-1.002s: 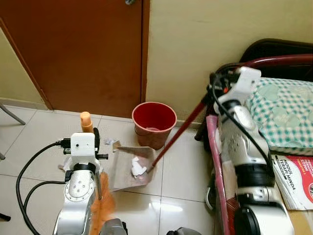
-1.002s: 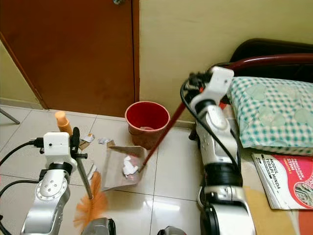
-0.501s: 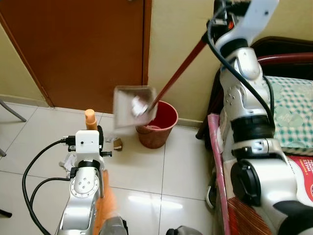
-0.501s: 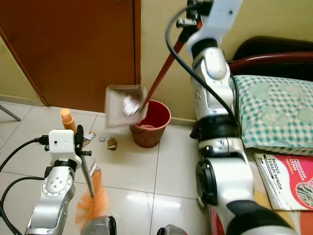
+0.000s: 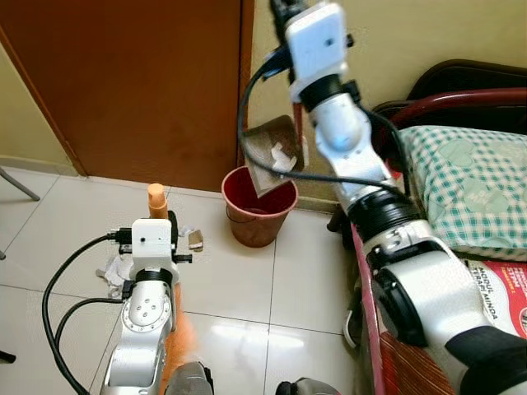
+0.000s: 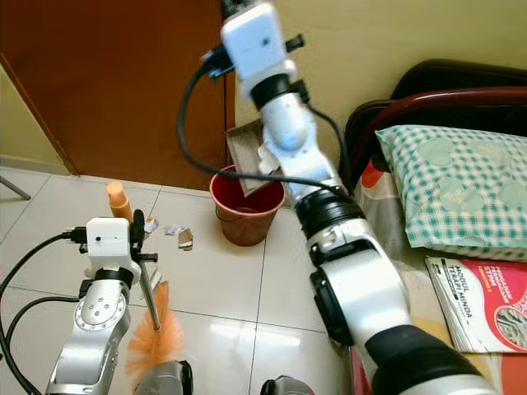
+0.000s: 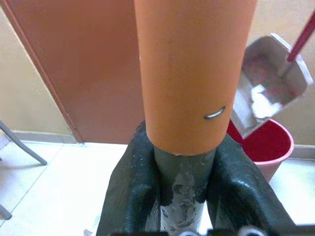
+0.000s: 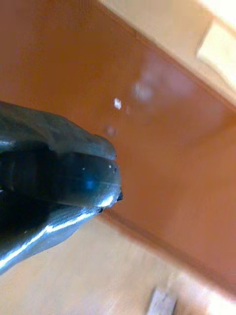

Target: Sweep floor

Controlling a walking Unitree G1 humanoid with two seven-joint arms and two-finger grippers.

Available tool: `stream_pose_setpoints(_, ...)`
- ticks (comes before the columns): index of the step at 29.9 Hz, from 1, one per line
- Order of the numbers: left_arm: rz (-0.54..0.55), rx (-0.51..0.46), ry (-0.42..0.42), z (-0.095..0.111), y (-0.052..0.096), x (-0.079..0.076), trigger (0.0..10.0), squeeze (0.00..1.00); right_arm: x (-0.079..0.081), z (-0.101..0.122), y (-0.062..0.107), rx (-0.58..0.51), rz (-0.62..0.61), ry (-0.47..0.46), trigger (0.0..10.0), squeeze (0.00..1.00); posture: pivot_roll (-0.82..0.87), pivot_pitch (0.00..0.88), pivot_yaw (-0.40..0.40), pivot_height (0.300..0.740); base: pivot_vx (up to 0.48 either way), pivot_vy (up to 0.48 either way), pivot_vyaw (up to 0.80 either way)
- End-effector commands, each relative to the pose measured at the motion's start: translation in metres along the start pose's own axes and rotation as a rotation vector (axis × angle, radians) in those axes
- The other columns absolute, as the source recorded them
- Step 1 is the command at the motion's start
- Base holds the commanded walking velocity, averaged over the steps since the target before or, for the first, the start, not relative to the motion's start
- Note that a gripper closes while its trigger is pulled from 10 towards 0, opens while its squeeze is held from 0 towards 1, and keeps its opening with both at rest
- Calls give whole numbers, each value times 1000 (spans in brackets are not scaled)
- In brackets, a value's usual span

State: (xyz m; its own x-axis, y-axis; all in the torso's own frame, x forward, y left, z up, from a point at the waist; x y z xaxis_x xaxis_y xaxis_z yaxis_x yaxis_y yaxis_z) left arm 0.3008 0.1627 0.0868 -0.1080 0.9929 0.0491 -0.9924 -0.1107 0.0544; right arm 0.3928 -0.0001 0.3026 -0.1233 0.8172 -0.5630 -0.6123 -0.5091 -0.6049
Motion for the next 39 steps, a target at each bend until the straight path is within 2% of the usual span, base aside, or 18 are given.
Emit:
stream_pose_setpoints(1,12,1,6,-1,3,1,10000,0,2,17,-2,-99,12,53,10000,0,131,79,-83,740,0,0,0)
stream_pose_setpoints(2,12,1,6,-1,3,1,10000,0,2,17,-2,-99,12,53,10000,0,131,79,-83,740,0,0,0)
stream_pose_setpoints(4,13,3,6,-2,2,1,10000,0,16,18,2,-122,50,71,10000,0,144,78,-83,740,0,0,0)
stream_pose_setpoints(8,4,0,-3,-1,2,3,10000,0,30,21,8,-146,82,82,10000,0,180,83,-69,740,0,0,0)
stream_pose_setpoints(15,23,-7,2,0,4,3,10000,0,42,12,21,-132,113,79,10000,0,211,87,-97,740,0,0,0)
stream_pose_setpoints(20,17,1,6,-2,8,0,10000,0,39,10,22,-129,103,79,10000,0,212,86,-99,740,0,0,0)
stream_pose_setpoints(22,13,1,6,-3,8,-1,10000,0,35,11,21,-126,79,65,10000,0,212,83,-100,740,0,0,0)
stream_pose_setpoints(26,8,-7,-1,0,2,0,10000,0,10,24,9,-159,-28,28,10000,0,208,73,-95,740,0,0,0)
stream_pose_setpoints(28,8,-10,-1,1,1,0,10000,0,7,25,7,-162,-41,21,10000,0,208,73,-95,740,0,0,0)
stream_pose_setpoints(29,6,-20,-1,4,-2,0,10000,0,-5,28,2,-153,-93,-20,10000,0,198,70,-96,740,0,0,0)
stream_pose_setpoints(31,3,-27,2,7,-3,-1,10000,0,-17,27,-2,-129,-147,-88,10000,0,198,70,-96,740,0,0,0)
stream_pose_setpoints(32,3,-27,2,7,-3,-1,10000,0,-17,27,-2,-129,-147,-88,10000,0,198,70,-96,740,0,0,0)
stream_pose_setpoints(34,5,-31,8,8,-2,-3,10000,0,-32,26,-5,-104,-208,-152,10000,0,169,69,-100,740,0,0,0)
stream_pose_setpoints(36,5,-30,10,7,-1,-4,10000,0,-39,27,-6,-101,-233,-181,10000,0,169,69,-100,740,0,0,0)
stream_pose_setpoints(38,-13,-23,7,5,1,-7,10000,0,-50,29,-8,-90,-275,-252,10000,0,143,79,-94,740,0,0,0)
stream_pose_setpoints(39,-13,-23,7,5,1,-7,10000,0,-50,29,-8,-90,-275,-252,10000,0,143,79,-94,740,0,0,0)
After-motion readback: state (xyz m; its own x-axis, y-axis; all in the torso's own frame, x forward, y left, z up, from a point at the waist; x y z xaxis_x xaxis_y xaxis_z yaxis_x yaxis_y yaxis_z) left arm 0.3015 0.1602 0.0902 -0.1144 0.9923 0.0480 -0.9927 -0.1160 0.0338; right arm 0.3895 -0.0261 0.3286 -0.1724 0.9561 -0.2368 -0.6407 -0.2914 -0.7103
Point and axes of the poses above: a point about 5 cm out from each wrist's last joint towards the gripper, its own y axis pointing back from the gripper into the wrist, its own z axis along the axis of the wrist's last joint, x = y × z, the point moved 5 cm from there along -y, pointing out of the wrist towards the gripper, and after that the axes turned 5 degrees about y, right-handed, at the moved point
